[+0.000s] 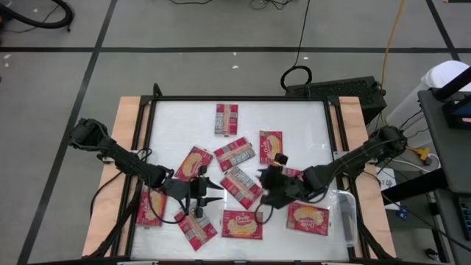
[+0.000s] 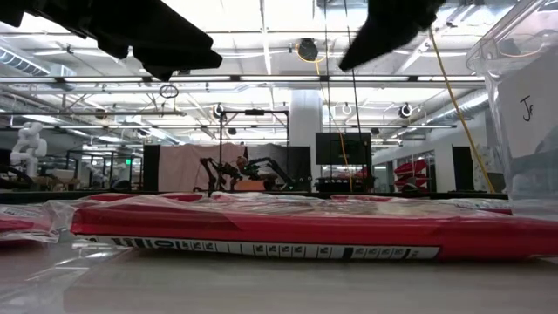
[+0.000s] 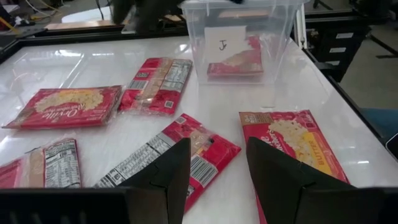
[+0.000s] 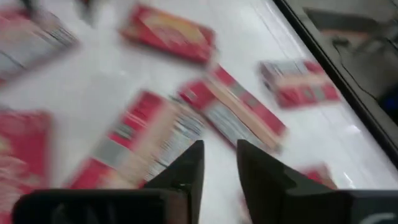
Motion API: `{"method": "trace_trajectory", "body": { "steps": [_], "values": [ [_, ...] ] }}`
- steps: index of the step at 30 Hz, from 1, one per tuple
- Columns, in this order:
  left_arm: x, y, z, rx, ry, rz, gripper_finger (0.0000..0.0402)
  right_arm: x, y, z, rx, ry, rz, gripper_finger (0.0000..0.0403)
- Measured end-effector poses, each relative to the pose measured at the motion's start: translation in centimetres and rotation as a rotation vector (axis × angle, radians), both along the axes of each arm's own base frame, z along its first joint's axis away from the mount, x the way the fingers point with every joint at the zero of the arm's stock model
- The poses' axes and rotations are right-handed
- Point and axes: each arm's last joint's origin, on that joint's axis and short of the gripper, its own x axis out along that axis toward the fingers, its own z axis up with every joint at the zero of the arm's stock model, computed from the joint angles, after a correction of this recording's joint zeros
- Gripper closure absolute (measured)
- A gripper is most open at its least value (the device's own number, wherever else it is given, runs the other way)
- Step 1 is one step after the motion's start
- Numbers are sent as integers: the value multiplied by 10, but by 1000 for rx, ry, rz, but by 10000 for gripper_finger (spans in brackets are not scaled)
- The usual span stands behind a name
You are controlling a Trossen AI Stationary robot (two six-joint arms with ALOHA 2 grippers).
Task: Sort popcorn bags into baskets
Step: Adjust the transparent bin
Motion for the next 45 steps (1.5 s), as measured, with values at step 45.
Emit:
{"method": "trace_trajectory", "body": {
  "steps": [45],
  "values": [
    [-2, 1, -4, 6, 37, 5, 240, -23, -32, -2, 65, 337, 33, 403]
  ]
}}
